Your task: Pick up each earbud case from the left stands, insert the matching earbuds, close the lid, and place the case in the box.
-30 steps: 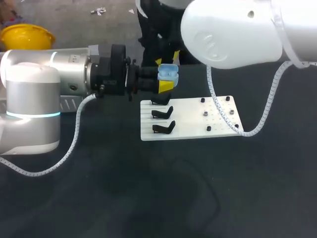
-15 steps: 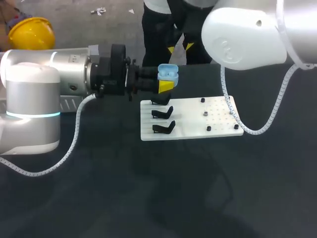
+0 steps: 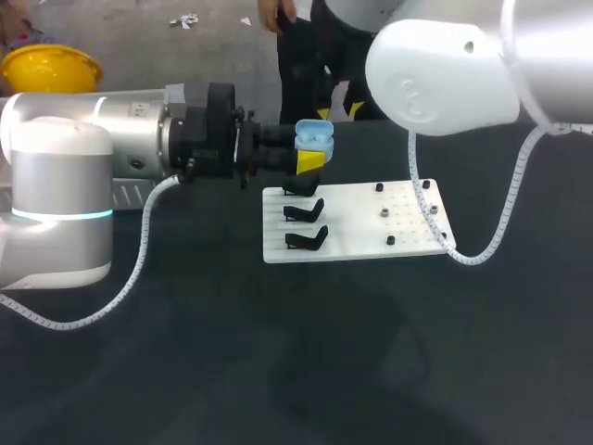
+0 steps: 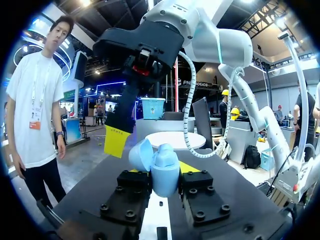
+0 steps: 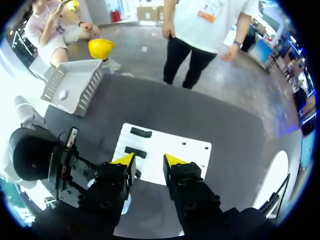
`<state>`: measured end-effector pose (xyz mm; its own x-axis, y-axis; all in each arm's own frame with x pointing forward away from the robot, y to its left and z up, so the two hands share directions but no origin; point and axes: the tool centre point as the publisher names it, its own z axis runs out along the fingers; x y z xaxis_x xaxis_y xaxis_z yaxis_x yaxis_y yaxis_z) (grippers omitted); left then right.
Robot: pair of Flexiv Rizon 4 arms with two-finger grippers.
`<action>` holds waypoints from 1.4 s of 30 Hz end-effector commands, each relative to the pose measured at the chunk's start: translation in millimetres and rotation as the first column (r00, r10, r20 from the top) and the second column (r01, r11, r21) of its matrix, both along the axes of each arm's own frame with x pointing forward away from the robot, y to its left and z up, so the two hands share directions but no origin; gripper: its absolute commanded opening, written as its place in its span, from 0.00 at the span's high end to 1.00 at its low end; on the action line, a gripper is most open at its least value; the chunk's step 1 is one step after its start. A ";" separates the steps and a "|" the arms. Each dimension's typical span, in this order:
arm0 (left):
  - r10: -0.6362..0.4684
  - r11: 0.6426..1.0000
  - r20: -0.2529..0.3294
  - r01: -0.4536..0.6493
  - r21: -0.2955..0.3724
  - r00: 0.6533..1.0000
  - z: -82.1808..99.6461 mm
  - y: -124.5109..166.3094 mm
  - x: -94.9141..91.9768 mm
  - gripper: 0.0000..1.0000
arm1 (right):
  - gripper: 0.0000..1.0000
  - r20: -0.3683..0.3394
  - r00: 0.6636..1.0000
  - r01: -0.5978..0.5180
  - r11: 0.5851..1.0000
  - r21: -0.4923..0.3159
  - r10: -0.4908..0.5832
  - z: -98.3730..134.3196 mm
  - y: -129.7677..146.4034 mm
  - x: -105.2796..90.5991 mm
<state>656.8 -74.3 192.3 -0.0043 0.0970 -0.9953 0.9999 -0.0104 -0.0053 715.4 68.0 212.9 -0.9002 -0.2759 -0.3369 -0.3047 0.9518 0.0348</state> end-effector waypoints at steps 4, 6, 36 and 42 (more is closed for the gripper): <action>0.004 1.000 0.003 -0.004 -0.003 1.000 -0.5 0.2 -1.1 1.00 | 0.64 0.013 1.000 -0.003 1.000 0.010 0.003 9.2 -4.0 -19.9; 0.004 1.000 0.003 -0.004 -0.003 1.000 -0.5 0.2 -1.1 1.00 | 0.64 0.010 1.000 -0.008 1.000 0.013 0.008 9.7 -3.3 -23.2; 0.185 0.983 0.094 -0.183 -0.026 0.978 29.4 81.5 36.3 1.00 | 0.00 0.108 0.959 0.230 0.943 0.242 -0.262 14.7 -45.0 -42.9; 0.287 0.958 0.131 -0.286 -0.029 0.949 39.1 133.1 55.6 1.00 | 0.00 0.076 0.956 0.256 0.933 0.251 -0.283 -1.5 -44.4 -53.8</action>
